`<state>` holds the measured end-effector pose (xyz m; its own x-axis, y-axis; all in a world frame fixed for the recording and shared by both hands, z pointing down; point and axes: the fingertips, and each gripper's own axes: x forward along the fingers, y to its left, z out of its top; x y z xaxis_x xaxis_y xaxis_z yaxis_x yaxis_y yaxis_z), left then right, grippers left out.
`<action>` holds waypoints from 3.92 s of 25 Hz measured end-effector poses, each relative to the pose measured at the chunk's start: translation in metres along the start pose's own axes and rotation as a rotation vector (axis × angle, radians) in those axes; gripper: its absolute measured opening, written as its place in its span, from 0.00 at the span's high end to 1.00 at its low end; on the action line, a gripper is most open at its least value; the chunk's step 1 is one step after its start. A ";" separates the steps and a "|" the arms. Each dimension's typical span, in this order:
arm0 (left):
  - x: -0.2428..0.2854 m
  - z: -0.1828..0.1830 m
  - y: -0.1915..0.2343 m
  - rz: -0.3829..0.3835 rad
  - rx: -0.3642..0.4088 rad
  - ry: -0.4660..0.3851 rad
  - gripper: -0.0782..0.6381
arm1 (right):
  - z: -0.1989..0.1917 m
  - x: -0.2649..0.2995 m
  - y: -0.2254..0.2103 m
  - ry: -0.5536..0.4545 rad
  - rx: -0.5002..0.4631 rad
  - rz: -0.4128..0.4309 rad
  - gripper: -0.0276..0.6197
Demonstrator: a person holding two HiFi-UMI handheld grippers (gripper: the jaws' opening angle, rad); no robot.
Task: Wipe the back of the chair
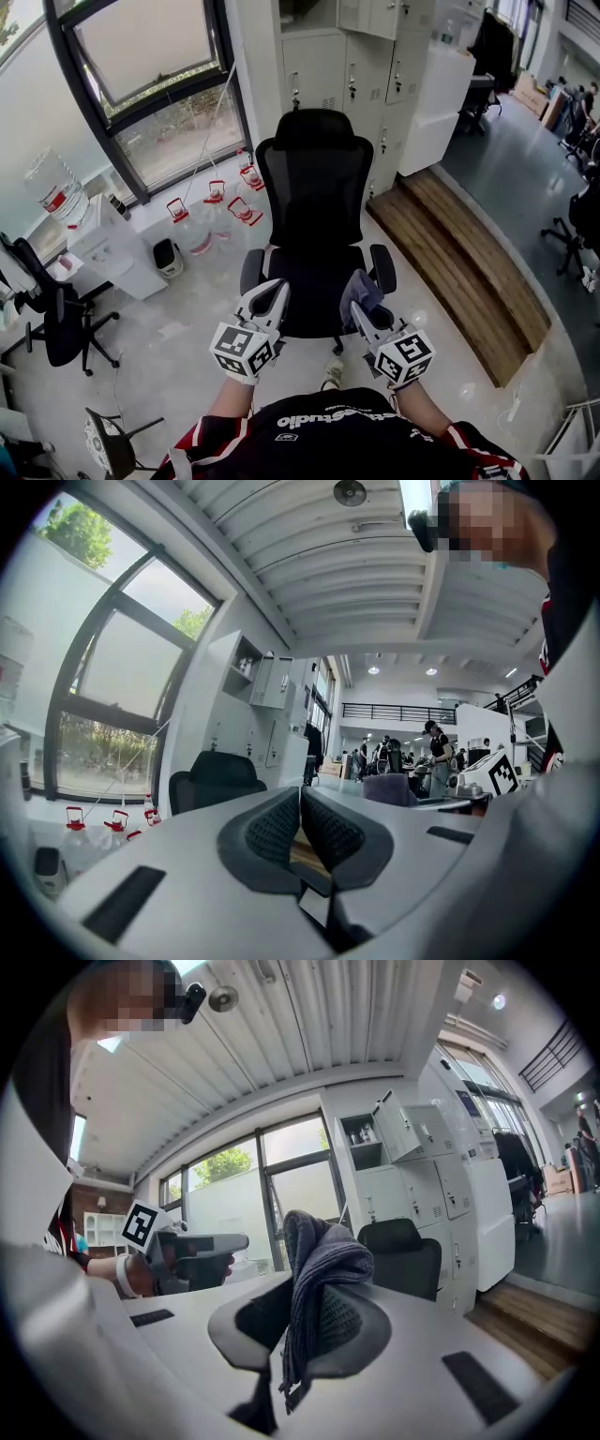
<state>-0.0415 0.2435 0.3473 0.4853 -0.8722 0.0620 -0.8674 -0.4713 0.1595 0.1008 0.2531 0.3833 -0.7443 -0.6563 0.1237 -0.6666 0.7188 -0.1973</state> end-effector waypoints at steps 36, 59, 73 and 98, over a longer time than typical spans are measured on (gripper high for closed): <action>0.212 0.020 0.098 0.048 0.053 0.050 0.85 | 0.027 0.148 -0.194 0.057 0.072 0.053 0.86; 0.317 0.036 0.333 -0.013 -0.011 0.070 0.85 | 0.051 0.404 -0.227 0.109 0.073 -0.001 0.86; 0.300 0.036 0.387 0.074 -0.042 0.055 0.85 | 0.028 0.511 -0.206 0.193 0.090 0.143 0.86; 0.284 0.023 0.451 0.227 -0.062 0.101 0.85 | -0.051 0.763 -0.253 0.306 0.066 0.212 0.86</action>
<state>-0.2974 -0.2200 0.4141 0.2896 -0.9357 0.2012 -0.9487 -0.2528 0.1900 -0.3007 -0.4176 0.5772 -0.8498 -0.3887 0.3560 -0.5000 0.8083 -0.3110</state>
